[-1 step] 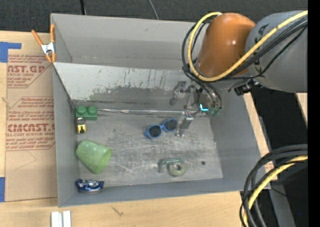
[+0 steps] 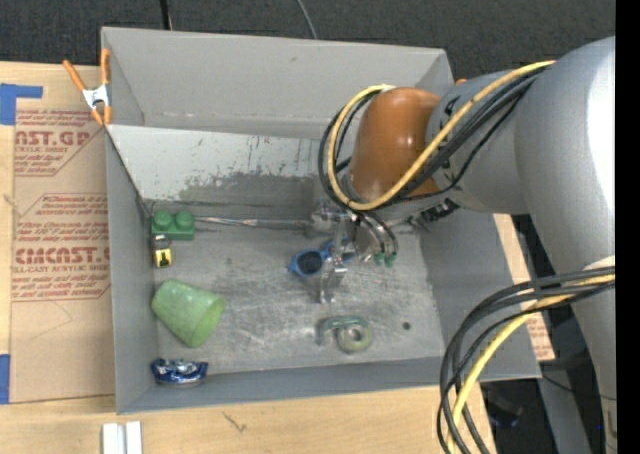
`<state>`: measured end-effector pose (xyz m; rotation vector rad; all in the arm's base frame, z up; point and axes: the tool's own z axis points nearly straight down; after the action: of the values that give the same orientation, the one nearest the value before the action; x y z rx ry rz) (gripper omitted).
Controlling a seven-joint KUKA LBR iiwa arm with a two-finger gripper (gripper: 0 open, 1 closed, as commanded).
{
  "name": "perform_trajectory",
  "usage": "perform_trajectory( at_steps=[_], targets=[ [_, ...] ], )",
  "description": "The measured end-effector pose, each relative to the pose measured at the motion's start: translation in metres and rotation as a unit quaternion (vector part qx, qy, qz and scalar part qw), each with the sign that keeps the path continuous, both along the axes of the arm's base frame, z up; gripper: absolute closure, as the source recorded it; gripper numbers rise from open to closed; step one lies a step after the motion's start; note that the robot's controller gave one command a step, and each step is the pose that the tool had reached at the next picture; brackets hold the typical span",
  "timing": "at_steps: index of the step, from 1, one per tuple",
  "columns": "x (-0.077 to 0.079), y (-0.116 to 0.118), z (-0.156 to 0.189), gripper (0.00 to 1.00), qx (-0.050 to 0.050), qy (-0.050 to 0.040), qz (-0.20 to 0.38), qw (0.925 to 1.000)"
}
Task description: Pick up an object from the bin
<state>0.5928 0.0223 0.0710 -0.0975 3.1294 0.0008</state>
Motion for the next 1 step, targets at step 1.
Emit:
perform_trajectory(
  at_steps=[1],
  targets=[
    [-0.0023, -0.0043, 0.0307, 0.0, 0.0, 0.0031, -0.002, 1.0]
  ],
)
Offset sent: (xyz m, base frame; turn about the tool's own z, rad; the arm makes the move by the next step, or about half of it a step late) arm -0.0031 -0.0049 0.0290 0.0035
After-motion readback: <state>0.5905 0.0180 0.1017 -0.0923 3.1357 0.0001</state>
